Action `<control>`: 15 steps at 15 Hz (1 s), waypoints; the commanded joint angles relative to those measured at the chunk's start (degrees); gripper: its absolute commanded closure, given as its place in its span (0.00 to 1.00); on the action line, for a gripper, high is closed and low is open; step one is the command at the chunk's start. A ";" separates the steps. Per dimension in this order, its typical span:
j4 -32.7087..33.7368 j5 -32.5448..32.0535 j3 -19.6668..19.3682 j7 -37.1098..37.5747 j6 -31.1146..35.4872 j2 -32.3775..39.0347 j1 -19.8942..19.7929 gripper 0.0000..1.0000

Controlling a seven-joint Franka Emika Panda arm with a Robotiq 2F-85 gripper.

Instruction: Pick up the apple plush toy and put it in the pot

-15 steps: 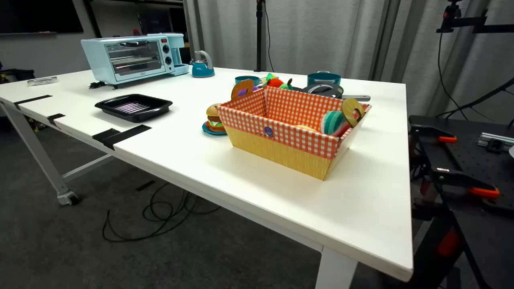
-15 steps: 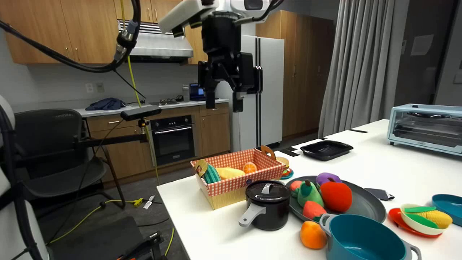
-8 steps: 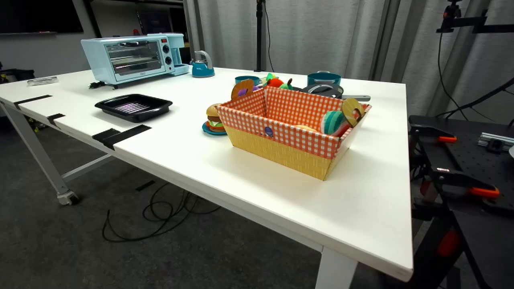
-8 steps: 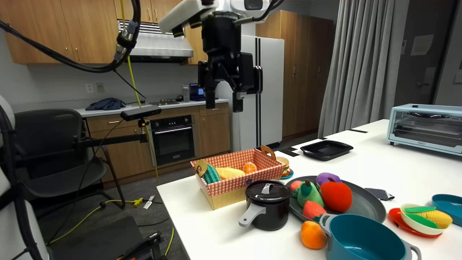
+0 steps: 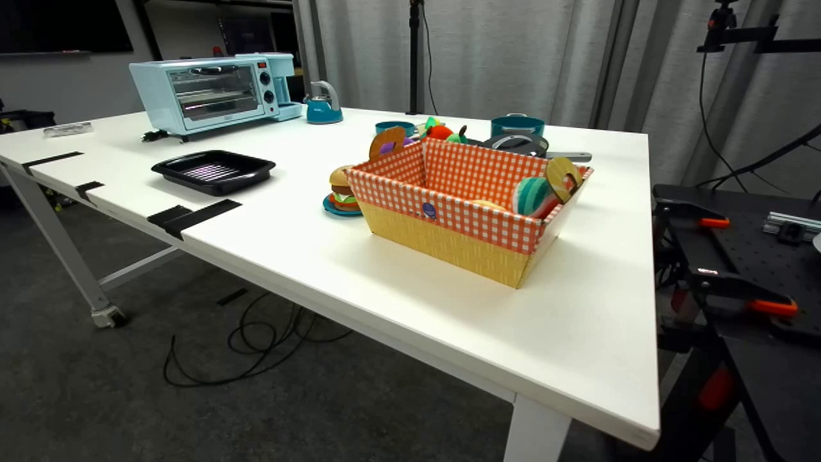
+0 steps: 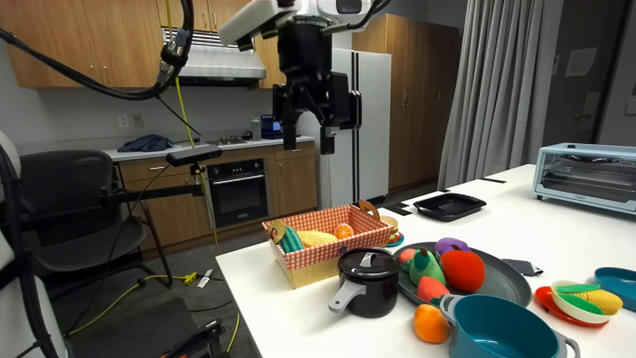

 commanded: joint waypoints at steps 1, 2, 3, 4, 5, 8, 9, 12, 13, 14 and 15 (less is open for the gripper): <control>0.10 -0.09 -0.17 0.11 -0.13 0.02 0.21 0.00; 0.10 -0.09 -0.17 0.11 -0.13 0.02 0.21 0.00; 0.10 -0.09 -0.17 0.11 -0.13 0.02 0.21 0.00; 0.10 -0.09 -0.17 0.11 -0.13 0.02 0.21 0.00; 0.10 -0.09 -0.17 0.11 -0.13 0.02 0.21 0.00; 0.15 0.06 -0.46 -0.44 1.02 1.42 0.29 0.00; 0.26 -0.03 -0.57 -0.69 1.52 2.23 0.25 0.00; 0.88 -0.86 -0.80 -1.24 4.64 5.93 -0.12 0.00; 1.18 -1.49 -0.87 -1.45 6.36 7.30 -0.33 0.00; 1.51 -2.12 -1.05 -1.84 8.43 8.79 -0.48 0.00; 1.95 -2.64 -1.29 -2.26 10.48 10.56 -0.65 0.00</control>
